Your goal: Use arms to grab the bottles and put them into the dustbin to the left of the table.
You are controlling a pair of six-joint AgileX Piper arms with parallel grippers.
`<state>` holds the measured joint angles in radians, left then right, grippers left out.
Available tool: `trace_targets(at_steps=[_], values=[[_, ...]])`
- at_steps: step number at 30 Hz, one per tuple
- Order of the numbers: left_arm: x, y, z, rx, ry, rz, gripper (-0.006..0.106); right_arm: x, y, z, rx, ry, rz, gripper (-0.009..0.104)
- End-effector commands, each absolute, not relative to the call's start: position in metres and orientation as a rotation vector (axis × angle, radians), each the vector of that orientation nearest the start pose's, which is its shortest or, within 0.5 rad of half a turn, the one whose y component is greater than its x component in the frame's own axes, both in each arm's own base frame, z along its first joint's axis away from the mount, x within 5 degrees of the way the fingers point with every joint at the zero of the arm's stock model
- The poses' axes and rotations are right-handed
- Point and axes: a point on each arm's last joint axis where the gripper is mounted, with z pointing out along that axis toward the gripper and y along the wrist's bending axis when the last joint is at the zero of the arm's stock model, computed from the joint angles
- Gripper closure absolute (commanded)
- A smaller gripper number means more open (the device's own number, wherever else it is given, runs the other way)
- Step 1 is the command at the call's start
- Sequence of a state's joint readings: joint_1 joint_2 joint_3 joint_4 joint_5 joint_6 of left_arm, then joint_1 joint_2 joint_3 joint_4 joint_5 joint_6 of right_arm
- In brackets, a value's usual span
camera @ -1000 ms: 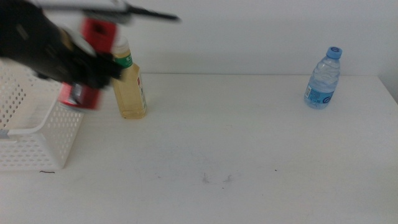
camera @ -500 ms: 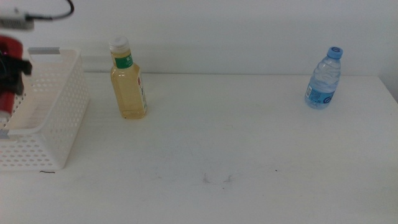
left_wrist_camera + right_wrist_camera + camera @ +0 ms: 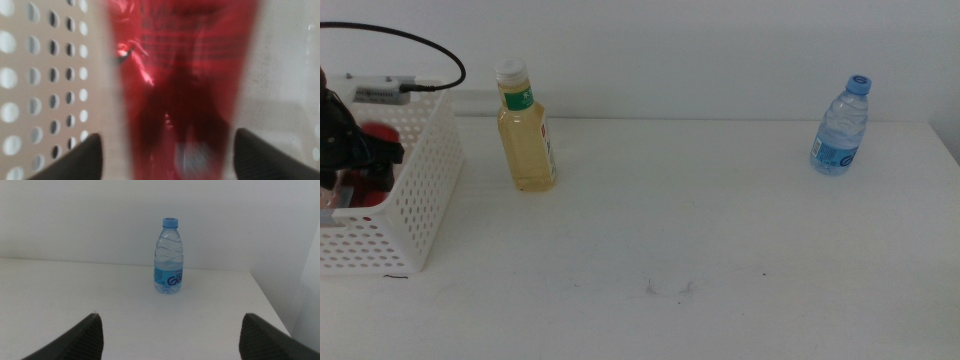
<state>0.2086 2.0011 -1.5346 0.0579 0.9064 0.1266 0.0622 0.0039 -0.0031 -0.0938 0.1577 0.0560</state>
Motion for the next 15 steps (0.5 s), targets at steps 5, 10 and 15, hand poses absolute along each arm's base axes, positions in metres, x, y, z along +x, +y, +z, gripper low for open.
trace_targets(at_steps=[5, 10, 15], values=[[0.399, 0.090, 0.238, -0.079, 2.834, 0.158, 0.007, 0.056, 0.002, 0.199, -0.073, 1.634, -0.002, 0.005], [0.370, 0.063, 0.303, -0.075, 2.676, 0.062, 0.007, 0.056, 0.002, 0.199, -0.073, 1.634, -0.002, 0.005], [0.316, 0.010, 0.349, 0.010, 2.362, 0.049, 0.007, 0.056, 0.002, 0.199, -0.073, 1.634, -0.002, 0.005]])
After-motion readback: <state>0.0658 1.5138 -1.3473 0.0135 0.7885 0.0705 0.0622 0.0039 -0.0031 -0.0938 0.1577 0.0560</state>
